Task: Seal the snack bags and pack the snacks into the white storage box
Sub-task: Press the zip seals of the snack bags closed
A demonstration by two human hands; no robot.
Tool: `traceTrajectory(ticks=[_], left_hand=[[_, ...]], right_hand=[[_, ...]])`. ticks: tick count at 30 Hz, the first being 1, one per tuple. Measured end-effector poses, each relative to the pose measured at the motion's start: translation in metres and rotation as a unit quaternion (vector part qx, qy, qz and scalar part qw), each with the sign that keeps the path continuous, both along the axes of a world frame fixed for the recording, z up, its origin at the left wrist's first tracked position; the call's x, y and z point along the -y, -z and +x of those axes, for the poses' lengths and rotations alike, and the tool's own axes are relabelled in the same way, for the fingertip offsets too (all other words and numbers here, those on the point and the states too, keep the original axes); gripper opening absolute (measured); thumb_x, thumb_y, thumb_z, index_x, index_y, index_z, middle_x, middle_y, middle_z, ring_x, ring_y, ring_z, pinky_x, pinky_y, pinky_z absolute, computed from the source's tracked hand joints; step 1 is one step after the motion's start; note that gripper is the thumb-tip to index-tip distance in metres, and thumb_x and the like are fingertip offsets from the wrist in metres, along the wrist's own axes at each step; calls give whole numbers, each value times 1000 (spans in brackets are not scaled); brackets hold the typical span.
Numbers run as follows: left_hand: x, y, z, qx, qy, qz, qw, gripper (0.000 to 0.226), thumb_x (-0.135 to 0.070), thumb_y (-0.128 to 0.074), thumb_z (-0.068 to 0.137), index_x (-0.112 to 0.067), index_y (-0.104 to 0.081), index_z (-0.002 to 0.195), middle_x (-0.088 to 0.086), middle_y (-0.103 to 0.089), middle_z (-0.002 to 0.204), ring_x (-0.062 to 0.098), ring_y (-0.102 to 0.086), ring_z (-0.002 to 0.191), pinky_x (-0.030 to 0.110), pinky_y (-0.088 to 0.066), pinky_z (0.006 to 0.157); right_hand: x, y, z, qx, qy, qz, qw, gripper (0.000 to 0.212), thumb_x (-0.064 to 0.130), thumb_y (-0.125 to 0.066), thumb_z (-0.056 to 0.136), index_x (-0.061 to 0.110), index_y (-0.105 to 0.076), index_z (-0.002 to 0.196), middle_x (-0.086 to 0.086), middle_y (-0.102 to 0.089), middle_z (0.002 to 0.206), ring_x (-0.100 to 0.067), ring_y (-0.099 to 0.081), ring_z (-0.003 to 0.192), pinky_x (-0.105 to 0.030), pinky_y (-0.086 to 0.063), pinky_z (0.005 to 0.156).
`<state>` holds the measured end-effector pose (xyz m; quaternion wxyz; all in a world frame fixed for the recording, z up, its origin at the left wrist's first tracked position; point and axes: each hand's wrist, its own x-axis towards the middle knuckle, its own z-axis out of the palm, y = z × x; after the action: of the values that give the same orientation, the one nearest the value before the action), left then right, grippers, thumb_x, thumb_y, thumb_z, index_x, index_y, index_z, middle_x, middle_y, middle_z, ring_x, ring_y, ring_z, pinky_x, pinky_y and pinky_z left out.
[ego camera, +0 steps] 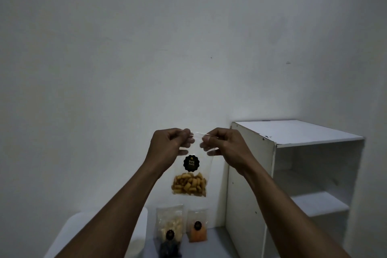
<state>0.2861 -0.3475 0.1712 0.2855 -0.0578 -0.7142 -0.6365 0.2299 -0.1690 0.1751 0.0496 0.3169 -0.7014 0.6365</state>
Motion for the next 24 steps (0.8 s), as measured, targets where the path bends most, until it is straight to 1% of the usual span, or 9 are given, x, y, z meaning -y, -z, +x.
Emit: traceTrajectory(ticks=[2,5,8,11,13,15,19,21,24], left_hand=[[1,5,1,23,37,27,999,20,-27,-64,94,-10,-75,98,7,-77,90,18,-74,84,32,-61,71],[1,16,0,48,74,42,995,14,-16,-64,94,-6,-72,100,9,-76,95,23,-74,92,31,-60,71],[-5,25,-4,39,55,45,997,12,-12,-62,95,-6,-72,97,8,-76,93,22,-74,90,33,-61,71],[-14,31,-11,34,49,56,997,12,-14,-62,95,-7,-71,98,6,-76,93,19,-74,89,30,-60,69],[-18,41,-17,44,49,55,996,13,-15,-62,96,-7,-71,99,6,-76,94,18,-74,89,30,-60,70],[-21,56,-22,60,50,56,995,13,-16,-62,96,-9,-72,101,5,-76,95,18,-73,92,33,-61,76],[-18,102,-35,141,58,42,987,13,-22,-65,94,-19,-73,104,1,-76,100,17,-72,96,42,-59,85],[-16,130,-43,189,62,31,980,13,-18,-65,93,-20,-73,103,2,-75,101,20,-71,98,44,-60,84],[-18,170,-60,220,45,62,972,12,-11,-64,94,-15,-74,100,4,-76,100,22,-71,98,40,-62,76]], right_hand=[[-2,1,1,-3,18,-12,1000,15,9,-65,94,-5,-70,95,-16,-76,87,-18,-72,76,-27,-59,68],[-9,6,2,35,25,-56,997,17,10,-65,95,-5,-69,101,-16,-76,91,-18,-73,78,-31,-60,70],[-16,18,3,66,11,-59,996,20,15,-67,93,4,-68,109,-14,-77,97,-21,-74,89,-35,-61,76],[-23,39,0,102,-21,-23,994,28,15,-70,90,10,-65,117,-14,-75,102,-24,-73,98,-40,-61,84],[-28,53,-2,109,-25,10,994,24,11,-68,91,8,-66,115,-13,-74,101,-24,-72,98,-42,-61,85],[-31,66,-7,114,-11,23,993,18,8,-67,92,5,-67,110,-12,-74,99,-22,-72,93,-42,-61,83],[-35,95,-23,148,29,19,988,16,7,-65,94,0,-67,108,-18,-73,98,-15,-71,82,-35,-61,76],[-37,115,-35,167,41,24,985,16,7,-66,93,0,-67,107,-16,-74,98,-14,-71,82,-36,-61,75],[-37,153,-58,192,51,34,979,12,9,-66,93,5,-68,105,-11,-75,96,-16,-71,86,-41,-60,80]])
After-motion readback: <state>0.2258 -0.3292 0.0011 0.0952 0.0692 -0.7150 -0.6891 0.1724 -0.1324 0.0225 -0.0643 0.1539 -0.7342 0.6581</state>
